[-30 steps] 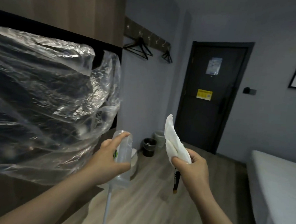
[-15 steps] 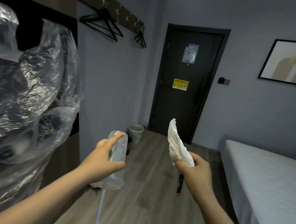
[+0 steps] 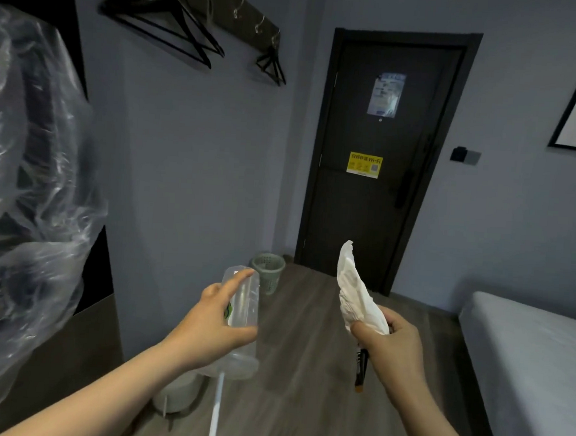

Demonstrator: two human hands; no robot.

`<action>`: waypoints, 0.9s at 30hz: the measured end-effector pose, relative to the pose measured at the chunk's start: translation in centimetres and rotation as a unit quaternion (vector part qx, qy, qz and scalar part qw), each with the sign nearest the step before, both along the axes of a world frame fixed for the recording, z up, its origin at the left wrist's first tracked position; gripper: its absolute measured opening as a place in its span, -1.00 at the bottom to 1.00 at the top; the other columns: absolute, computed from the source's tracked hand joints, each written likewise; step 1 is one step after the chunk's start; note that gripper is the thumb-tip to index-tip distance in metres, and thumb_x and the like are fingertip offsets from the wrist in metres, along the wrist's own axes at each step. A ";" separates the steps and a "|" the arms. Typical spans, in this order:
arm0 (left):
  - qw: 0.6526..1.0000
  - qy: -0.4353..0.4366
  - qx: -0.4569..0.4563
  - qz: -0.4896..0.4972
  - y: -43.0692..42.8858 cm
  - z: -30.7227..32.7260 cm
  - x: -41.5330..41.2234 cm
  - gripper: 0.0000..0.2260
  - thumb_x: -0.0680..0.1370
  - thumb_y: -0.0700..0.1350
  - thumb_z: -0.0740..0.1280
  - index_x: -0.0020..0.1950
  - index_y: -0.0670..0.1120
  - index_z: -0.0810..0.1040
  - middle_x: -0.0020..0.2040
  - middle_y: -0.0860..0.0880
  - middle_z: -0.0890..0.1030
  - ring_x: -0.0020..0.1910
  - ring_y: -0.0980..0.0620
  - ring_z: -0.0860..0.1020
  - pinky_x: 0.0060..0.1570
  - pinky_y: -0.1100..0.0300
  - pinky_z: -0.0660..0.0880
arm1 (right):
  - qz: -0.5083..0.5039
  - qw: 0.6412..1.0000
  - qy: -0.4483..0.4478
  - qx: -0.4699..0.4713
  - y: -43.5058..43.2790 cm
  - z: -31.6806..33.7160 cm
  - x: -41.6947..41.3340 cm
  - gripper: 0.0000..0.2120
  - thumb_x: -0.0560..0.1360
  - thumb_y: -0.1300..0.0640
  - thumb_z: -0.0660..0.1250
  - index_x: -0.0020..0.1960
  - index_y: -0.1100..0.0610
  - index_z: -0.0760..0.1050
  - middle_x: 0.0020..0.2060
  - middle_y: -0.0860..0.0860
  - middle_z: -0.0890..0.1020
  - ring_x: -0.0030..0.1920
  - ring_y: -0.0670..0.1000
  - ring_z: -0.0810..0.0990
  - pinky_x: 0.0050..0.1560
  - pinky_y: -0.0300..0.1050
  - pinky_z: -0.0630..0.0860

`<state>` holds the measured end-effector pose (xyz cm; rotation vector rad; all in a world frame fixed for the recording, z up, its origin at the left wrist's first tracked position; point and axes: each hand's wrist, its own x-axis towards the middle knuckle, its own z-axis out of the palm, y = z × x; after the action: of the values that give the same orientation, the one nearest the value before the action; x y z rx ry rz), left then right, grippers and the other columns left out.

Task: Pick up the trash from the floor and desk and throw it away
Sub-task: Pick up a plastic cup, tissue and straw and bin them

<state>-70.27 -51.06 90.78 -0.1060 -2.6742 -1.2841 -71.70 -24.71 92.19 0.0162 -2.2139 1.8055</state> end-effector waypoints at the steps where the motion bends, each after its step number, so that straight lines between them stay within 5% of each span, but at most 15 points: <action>1: 1.000 -0.003 -0.003 0.005 0.2 0.1 -1.9 -0.22 0.25 0.16 0.35 0.30 0.60 0.00 0.35 0.14 0.24 -0.05 0.35 0.40 -0.22 0.43 0.35 | 0.005 1.000 0.002 -0.002 0.2 0.3 -2.1 -0.66 0.34 0.32 0.44 -0.34 -0.14 0.59 -0.27 0.06 0.65 -0.31 0.02 0.57 -0.32 -0.07 0.50; 7: 0.999 -0.003 -0.001 0.043 0.6 0.0 -12.3 -0.22 0.18 0.25 0.33 0.29 0.61 0.00 0.28 0.13 0.27 -0.02 0.33 0.40 -0.17 0.45 0.33 | 0.036 0.999 0.014 0.010 0.6 1.0 -13.6 -0.60 0.34 0.34 0.42 -0.39 -0.18 0.59 -0.24 0.10 0.62 -0.30 0.15 0.55 -0.30 -0.07 0.46; 12: 0.998 -0.001 -0.005 0.055 -0.4 -1.2 -20.3 -0.14 0.20 0.33 0.49 0.32 0.56 0.01 0.26 0.14 0.22 0.12 0.15 0.36 0.07 0.25 0.33 | 0.057 0.998 -0.002 0.026 -1.1 -0.3 -21.8 -0.63 0.34 0.33 0.42 -0.37 -0.15 0.60 -0.26 0.15 0.62 -0.32 0.02 0.53 -0.31 -0.07 0.46; 18: 0.999 0.009 -0.001 0.049 -4.9 -2.9 -32.6 -0.14 0.27 0.15 0.53 0.34 0.54 0.04 0.34 0.11 0.20 0.17 0.15 0.31 0.11 0.27 0.29 | 0.059 0.998 -0.011 0.023 -5.3 -1.7 -33.7 -0.60 0.34 0.30 0.44 -0.35 -0.24 0.61 -0.29 -0.02 0.64 -0.37 -0.12 0.57 -0.42 -0.28 0.49; 27: 0.999 -0.015 -0.005 0.037 -13.3 -5.2 -50.4 -0.19 0.35 0.12 0.46 0.39 0.48 0.01 0.40 0.05 0.21 0.21 0.14 0.29 0.13 0.24 0.30 | 0.051 0.997 -0.030 0.045 -12.6 -2.1 -50.3 -0.59 0.34 0.32 0.44 -0.37 -0.23 0.61 -0.31 0.07 0.64 -0.35 -0.03 0.55 -0.34 -0.11 0.47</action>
<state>-120.68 -64.35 85.60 0.0121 -2.6834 -1.2595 -122.01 -37.32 90.06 0.0971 -2.3756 1.7791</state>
